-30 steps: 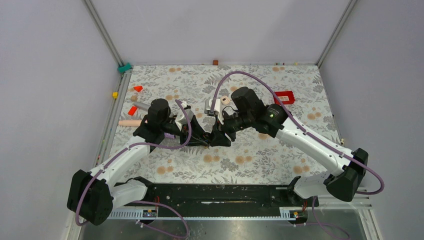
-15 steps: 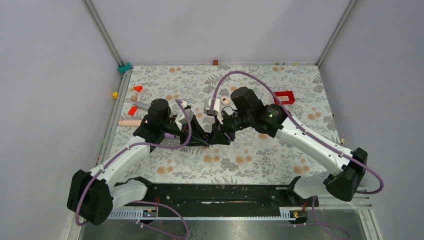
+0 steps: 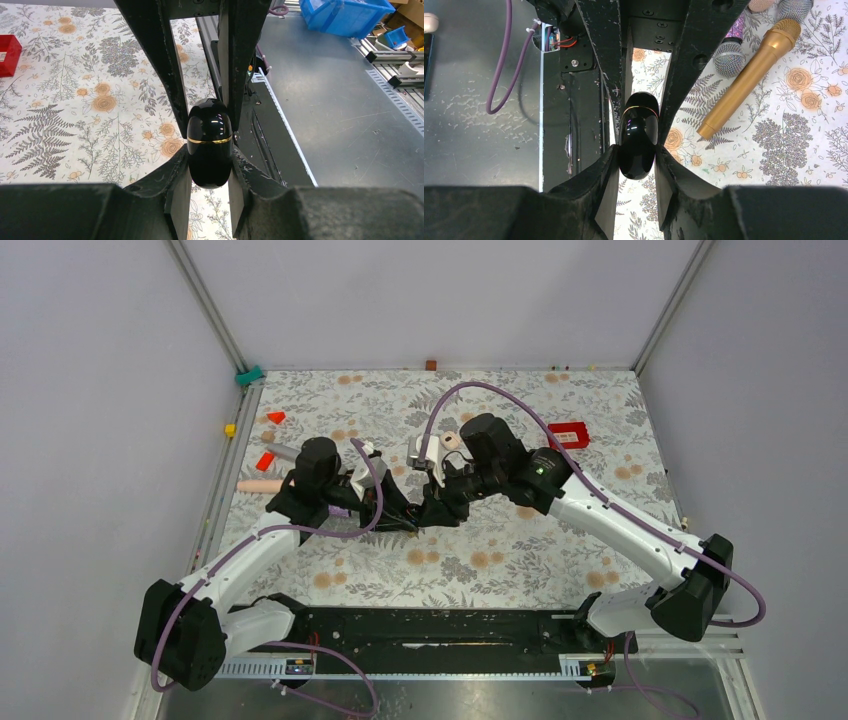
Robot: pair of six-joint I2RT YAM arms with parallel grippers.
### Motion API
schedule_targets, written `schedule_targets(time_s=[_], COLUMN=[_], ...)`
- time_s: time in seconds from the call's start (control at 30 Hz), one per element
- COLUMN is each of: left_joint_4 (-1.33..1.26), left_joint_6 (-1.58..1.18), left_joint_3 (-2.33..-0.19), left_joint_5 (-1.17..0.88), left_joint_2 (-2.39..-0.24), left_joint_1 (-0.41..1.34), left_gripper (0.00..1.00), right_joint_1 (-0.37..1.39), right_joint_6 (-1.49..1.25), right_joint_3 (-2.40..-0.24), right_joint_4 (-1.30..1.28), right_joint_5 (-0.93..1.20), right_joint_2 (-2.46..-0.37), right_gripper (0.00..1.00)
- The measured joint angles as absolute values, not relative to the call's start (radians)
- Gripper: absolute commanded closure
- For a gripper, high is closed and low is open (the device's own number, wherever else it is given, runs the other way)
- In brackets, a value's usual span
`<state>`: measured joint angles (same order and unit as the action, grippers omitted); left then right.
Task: Insert the wireless bluetooth earbuds into the charging case
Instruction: Place the charging case at the center of the board.
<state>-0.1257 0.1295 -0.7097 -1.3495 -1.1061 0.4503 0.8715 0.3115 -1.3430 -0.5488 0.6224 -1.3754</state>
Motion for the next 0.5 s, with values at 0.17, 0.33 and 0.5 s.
schedule_targets(time_s=[0.17, 0.33, 0.5], left_joint_4=[-0.13, -0.129, -0.121], left_joint_6=[0.129, 0.13, 0.142], left_joint_3=[-0.71, -0.71, -0.71], left_joint_5=[-1.346, -1.343, -1.34], left_joint_2=[-1.106, -1.106, -1.106], left_joint_1=[0.451, 0.451, 0.451], left_gripper=[0.46, 0.07, 0.01], right_joint_1=[0.872, 0.873, 0.873], right_joint_6=[0.315, 0.319, 0.32], right_joint_3=[-1.343, -1.343, -1.343], right_joint_4=[-0.549, -0.55, -0.55], right_joint_5=[0.617, 0.6, 0.58], right_joint_2=[-1.375, -1.367, -1.351], right_gripper=[0.77, 0.77, 0.78])
